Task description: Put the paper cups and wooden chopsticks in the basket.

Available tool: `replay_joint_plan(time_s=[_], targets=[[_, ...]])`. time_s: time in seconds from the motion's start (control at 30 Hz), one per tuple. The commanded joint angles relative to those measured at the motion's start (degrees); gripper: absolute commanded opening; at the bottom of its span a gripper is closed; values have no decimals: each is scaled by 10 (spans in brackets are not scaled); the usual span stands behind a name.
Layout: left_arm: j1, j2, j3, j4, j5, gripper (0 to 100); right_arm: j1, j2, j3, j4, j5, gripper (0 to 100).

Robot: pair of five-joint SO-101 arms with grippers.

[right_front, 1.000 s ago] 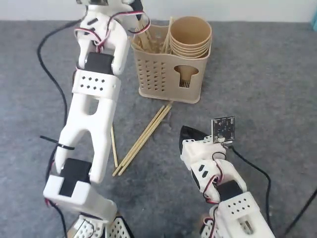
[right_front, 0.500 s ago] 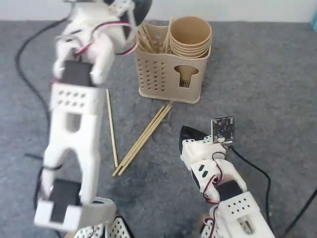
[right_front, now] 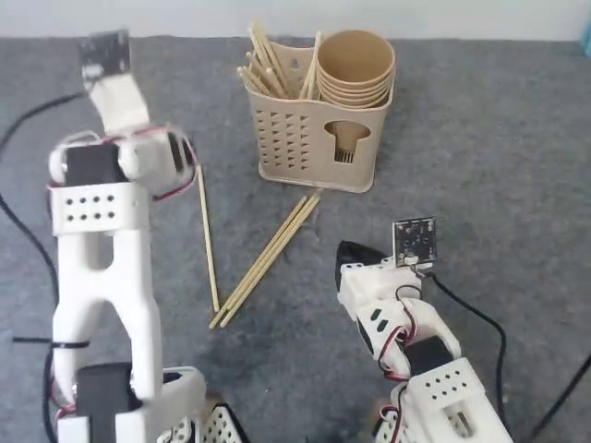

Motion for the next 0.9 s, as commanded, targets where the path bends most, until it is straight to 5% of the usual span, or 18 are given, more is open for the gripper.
replay_joint_plan(time_s=[0.0, 0.2, 0.87], targets=[[-20, 14, 138, -141, -2, 167, -3, -16, 4, 6, 5, 9], [-19, 105, 202, -276, -1, 167, -3, -16, 4, 6, 5, 9], [-21, 456, -86, -273, 1, 163, -3, -16, 4, 6, 5, 9]])
